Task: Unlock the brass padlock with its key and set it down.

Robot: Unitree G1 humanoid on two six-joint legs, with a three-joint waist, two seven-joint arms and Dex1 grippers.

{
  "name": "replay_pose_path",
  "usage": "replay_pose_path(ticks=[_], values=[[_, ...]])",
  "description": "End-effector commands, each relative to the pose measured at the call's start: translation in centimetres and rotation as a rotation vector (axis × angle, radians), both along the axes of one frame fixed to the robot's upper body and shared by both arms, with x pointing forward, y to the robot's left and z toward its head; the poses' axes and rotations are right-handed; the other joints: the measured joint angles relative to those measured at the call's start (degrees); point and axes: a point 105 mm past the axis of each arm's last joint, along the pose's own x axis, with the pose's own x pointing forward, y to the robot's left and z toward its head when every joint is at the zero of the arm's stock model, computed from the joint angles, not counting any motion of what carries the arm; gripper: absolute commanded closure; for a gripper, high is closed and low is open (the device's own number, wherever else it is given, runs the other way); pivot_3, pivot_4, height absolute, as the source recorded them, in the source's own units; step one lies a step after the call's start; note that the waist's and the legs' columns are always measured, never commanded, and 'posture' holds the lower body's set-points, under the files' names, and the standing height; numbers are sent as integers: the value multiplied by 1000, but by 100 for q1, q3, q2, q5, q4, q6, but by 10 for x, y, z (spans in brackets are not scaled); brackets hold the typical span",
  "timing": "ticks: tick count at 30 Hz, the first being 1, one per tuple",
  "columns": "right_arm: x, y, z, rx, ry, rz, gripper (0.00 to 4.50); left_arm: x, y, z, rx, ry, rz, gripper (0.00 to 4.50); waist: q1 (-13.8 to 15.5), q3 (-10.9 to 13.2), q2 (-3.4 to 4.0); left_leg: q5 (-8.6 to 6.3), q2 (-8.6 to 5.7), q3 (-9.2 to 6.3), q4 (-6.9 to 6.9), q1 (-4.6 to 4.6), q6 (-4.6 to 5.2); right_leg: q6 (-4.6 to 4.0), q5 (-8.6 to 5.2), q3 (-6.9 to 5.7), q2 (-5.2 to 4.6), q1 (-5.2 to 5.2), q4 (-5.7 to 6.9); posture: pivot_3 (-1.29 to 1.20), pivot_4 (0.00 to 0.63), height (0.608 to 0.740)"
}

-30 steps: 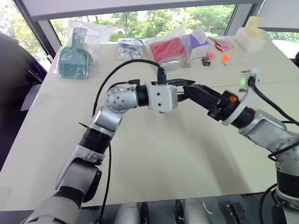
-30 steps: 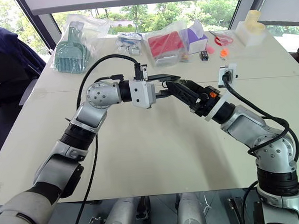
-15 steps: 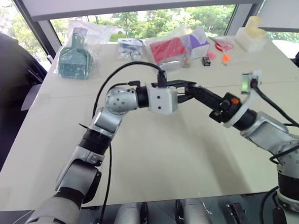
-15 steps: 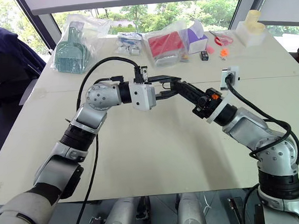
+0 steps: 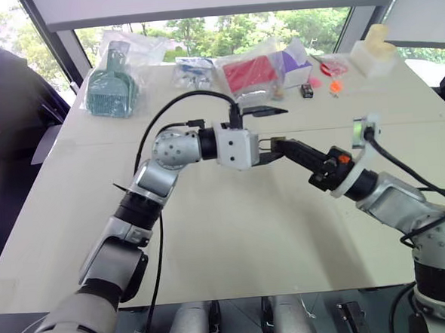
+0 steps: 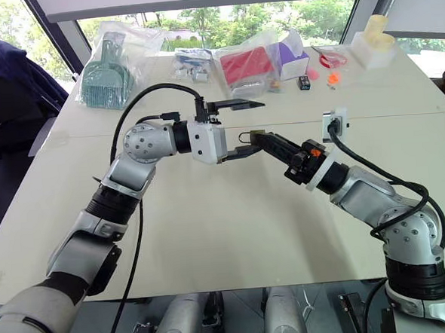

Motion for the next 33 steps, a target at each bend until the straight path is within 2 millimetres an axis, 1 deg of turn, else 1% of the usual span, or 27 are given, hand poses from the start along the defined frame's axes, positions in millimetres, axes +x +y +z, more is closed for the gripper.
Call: replay_pose_path(ticks=[1,3,5,8,14,17,20,23,27,33], values=[[2,-5,11,7,-54,-32,4498,0,11,2,28,154,-2,195,-7,0,0,0,0,-1,0,0,0,0,0,0,1,0,0,0,150,735],[3,-7,10,7,-54,-43,4498,3,21,-1,43,237,18,195,-10,0,0,0,1,-1,0,0,0,0,0,0,2,-1,0,0,150,735],[4,-8,9,6,-54,-45,4498,7,28,-3,55,275,43,195,-4,0,0,0,1,-1,0,0,0,0,0,0,2,-1,0,0,150,735],[4,-7,8,8,-54,-47,4498,18,31,7,-26,339,86,195,6,0,0,0,0,-1,0,0,0,0,0,0,2,1,0,0,150,735],[4,-4,9,14,-57,-41,4498,26,28,16,-86,356,108,195,2,1,-2,0,-2,-2,1,0,0,2,0,0,2,3,-1,0,150,735],[4,-4,9,14,-57,-41,4498,27,27,16,-88,355,109,195,-7,1,-1,0,-2,-2,0,0,-1,2,0,0,3,3,-1,0,150,735],[0,0,14,26,-69,-23,4498,32,25,11,-89,352,122,195,2,1,-1,1,-2,-2,0,0,-1,2,0,0,3,2,-1,0,150,735],[-2,2,16,33,-74,-16,4498,33,23,7,-81,351,115,195,1,1,-2,0,-2,-2,1,0,-1,1,0,0,2,3,-2,0,150,735],[-4,5,17,44,-75,-6,4498,32,19,8,-76,347,100,195,-1,1,-2,0,-2,-3,0,0,-1,1,0,0,2,2,-2,0,150,735],[-9,11,16,54,-68,19,4498,36,17,11,-92,331,113,195,0,1,-2,0,-2,-2,1,-1,0,1,0,0,1,2,-2,0,150,735]])
